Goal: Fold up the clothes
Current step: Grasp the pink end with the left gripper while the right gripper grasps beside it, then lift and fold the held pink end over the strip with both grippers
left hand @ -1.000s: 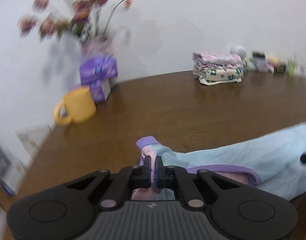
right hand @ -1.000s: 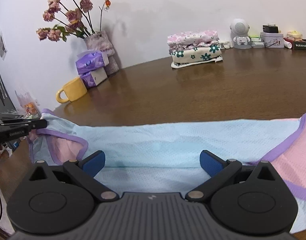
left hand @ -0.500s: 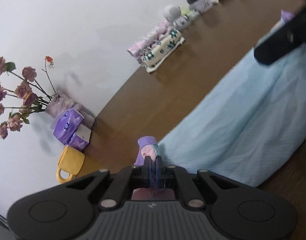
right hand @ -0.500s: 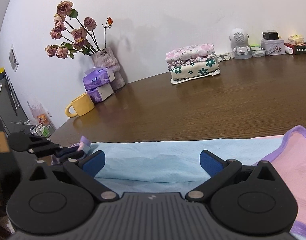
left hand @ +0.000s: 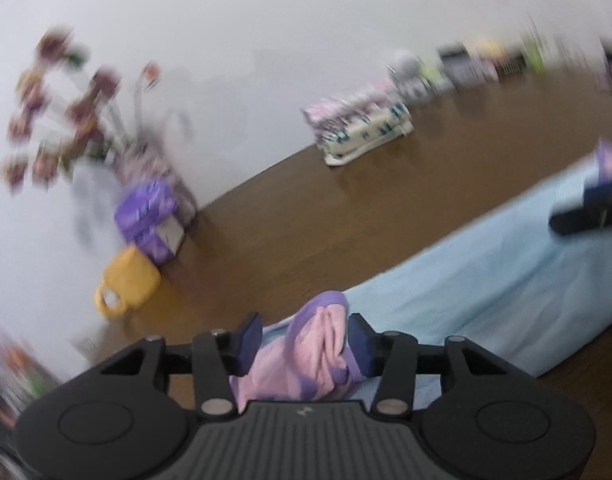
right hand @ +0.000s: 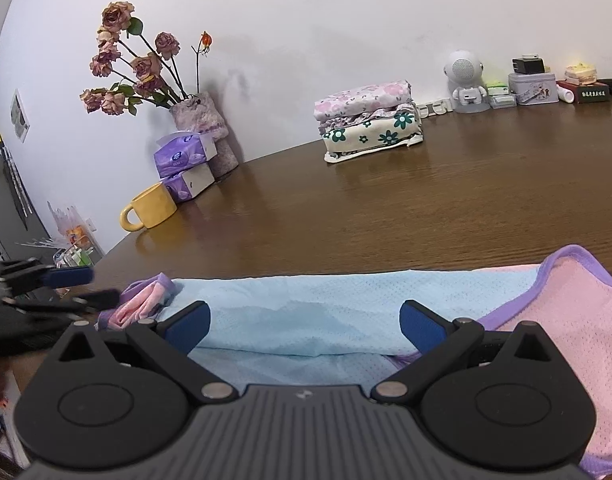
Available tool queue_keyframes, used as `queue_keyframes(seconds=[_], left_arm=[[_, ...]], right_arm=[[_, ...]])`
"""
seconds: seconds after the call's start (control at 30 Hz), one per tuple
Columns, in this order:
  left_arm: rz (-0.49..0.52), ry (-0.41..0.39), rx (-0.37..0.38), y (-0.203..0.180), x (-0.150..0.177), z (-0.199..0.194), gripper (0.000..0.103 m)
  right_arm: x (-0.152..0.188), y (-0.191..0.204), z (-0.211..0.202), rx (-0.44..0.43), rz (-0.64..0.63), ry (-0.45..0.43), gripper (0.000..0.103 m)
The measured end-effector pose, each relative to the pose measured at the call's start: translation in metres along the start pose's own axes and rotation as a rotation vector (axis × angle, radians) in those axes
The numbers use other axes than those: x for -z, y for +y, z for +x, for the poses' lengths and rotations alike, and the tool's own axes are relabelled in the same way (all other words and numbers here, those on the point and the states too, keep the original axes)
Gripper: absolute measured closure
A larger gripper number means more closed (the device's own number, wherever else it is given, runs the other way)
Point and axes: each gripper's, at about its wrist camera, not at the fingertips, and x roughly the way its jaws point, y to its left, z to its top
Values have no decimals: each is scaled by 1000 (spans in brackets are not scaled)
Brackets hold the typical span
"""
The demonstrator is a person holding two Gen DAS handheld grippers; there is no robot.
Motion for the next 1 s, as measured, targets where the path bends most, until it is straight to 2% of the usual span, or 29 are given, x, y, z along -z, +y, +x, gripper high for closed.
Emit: queue_keyframes(seconds=[0.03, 0.2, 0.3, 0.4, 0.47, 0.53, 0.63, 0.77, 0.83, 0.93, 1.0], left_arm=[[-59, 7, 26, 14, 2, -4, 56], [-253, 49, 64, 65, 26, -10, 57], [-329, 55, 105, 87, 43, -9, 59], [-304, 41, 150, 94, 51, -2, 74], [-260, 24, 193, 91, 52, 3, 74], [-206, 5, 235, 86, 53, 9, 74], [-106, -20, 277, 72, 54, 16, 79], [32, -48, 316, 51, 58, 22, 84], [68, -47, 327, 46, 61, 25, 84], [67, -48, 343, 45, 64, 28, 84], [31, -49, 349, 52, 67, 28, 83]], right_arm=[[-1, 2, 1, 0, -4, 2, 0], [-8, 26, 15, -50, -54, 24, 1], [-15, 47, 28, -107, -88, 42, 1], [-23, 69, 44, -171, -93, 71, 4], [-28, 84, 57, -208, -93, 95, 8], [-30, 103, 73, -230, -102, 118, 18], [-33, 124, 92, -228, -116, 140, 24], [-31, 145, 109, -192, -160, 164, 35], [-28, 154, 116, -163, -199, 181, 48], [-20, 161, 126, -99, -263, 207, 65], [-14, 160, 128, -65, -287, 223, 72]])
